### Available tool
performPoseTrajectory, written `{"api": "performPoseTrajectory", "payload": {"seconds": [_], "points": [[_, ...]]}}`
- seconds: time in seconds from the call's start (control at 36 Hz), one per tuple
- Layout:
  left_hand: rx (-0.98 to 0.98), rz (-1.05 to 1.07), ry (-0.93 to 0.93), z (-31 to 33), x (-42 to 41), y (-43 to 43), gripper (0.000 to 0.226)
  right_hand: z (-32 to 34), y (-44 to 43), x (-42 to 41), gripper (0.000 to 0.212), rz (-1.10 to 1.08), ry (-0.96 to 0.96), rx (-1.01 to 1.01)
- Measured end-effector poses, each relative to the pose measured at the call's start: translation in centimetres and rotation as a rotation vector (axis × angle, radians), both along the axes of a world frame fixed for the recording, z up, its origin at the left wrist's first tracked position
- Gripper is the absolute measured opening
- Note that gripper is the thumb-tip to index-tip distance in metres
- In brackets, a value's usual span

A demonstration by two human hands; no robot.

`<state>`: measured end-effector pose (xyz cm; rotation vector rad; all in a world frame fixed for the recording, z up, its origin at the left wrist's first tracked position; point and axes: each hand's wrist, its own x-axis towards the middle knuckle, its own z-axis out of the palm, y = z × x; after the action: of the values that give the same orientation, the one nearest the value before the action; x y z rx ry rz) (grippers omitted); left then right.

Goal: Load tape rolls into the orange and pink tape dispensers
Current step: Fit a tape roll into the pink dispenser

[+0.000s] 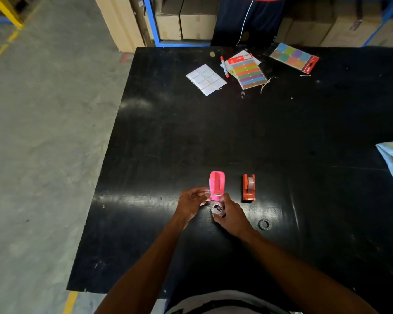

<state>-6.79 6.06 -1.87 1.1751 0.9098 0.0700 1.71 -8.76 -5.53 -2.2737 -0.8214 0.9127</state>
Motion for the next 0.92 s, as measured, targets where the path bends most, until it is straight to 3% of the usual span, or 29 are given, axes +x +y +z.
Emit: {"api": "performPoseTrajectory", "payload": {"seconds": [0.11,0.31,0.42,0.72,0.92], "points": [[0.027,-0.053,0.013,0.0,-0.5,-0.5,0.025,1.1,0.0,0.5,0.039,-0.079,0.058,0.111],[-0.001,0.041,-0.026,0.8,-0.6,-1.1,0.024,2.2,-0.3,1.0,0.035,-0.256,0.123,0.254],[-0.012,0.035,-0.039,1.1,-0.5,-1.4,0.018,3.6,-0.2,0.9,0.023,-0.358,0.186,0.363],[-0.025,-0.022,-0.139,3.1,-0.5,-2.6,0.023,5.6,-0.8,0.9,0.034,-0.257,0.368,0.492],[-0.02,-0.078,-0.136,3.9,-1.0,-2.4,0.023,6.6,-1.9,1.9,0.05,-0.133,0.374,0.431]]}}
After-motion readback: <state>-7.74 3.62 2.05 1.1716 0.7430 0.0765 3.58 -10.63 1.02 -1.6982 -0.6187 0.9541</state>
